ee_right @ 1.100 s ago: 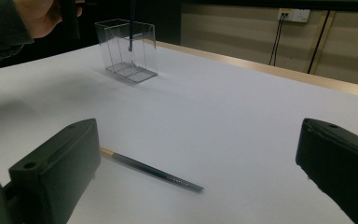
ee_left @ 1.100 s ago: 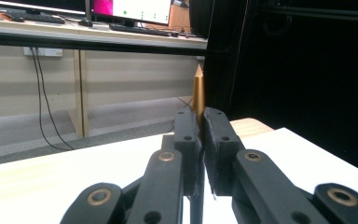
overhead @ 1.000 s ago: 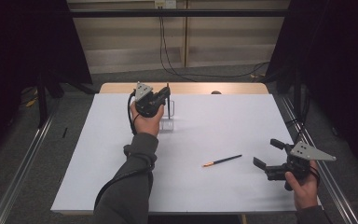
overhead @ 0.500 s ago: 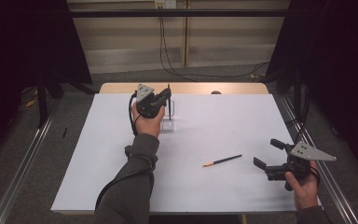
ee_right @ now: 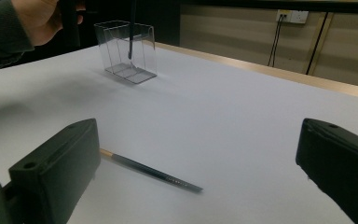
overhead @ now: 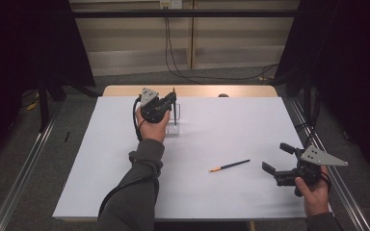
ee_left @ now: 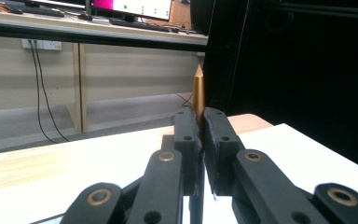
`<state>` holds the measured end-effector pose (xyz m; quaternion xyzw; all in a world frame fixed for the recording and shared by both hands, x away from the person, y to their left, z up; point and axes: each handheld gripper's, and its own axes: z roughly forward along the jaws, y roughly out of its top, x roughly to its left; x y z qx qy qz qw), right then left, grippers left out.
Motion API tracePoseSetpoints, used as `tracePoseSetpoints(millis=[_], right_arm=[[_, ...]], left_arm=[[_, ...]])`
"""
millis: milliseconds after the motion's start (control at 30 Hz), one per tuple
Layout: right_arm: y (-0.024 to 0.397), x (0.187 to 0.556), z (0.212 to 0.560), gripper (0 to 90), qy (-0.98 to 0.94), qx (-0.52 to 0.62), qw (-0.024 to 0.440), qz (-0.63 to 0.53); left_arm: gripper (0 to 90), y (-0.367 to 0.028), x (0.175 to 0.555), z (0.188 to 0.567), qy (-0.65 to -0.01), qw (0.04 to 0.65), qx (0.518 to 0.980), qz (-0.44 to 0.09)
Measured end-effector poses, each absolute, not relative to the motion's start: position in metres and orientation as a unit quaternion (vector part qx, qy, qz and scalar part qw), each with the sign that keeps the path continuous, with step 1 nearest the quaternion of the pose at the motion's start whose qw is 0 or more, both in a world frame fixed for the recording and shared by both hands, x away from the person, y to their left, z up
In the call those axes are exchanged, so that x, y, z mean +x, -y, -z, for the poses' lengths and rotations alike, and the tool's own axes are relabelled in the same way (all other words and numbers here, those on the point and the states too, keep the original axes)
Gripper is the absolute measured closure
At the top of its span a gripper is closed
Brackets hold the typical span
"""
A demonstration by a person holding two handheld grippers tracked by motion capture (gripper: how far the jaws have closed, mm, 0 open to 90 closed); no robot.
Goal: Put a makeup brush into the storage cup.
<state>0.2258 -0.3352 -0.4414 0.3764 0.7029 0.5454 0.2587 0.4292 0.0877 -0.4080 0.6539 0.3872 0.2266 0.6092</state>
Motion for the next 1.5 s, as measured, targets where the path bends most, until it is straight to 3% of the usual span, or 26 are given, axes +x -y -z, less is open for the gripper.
tracePoseSetpoints(millis=[1500], right_arm=[[0.3340, 0.2268, 0.4417, 0.0, -0.703, 0.377, 0.255, -0.547]], left_arm=[[82.9, -0.0853, 0.4268, 0.4183, -0.398, 0.603, 0.658, -0.212]])
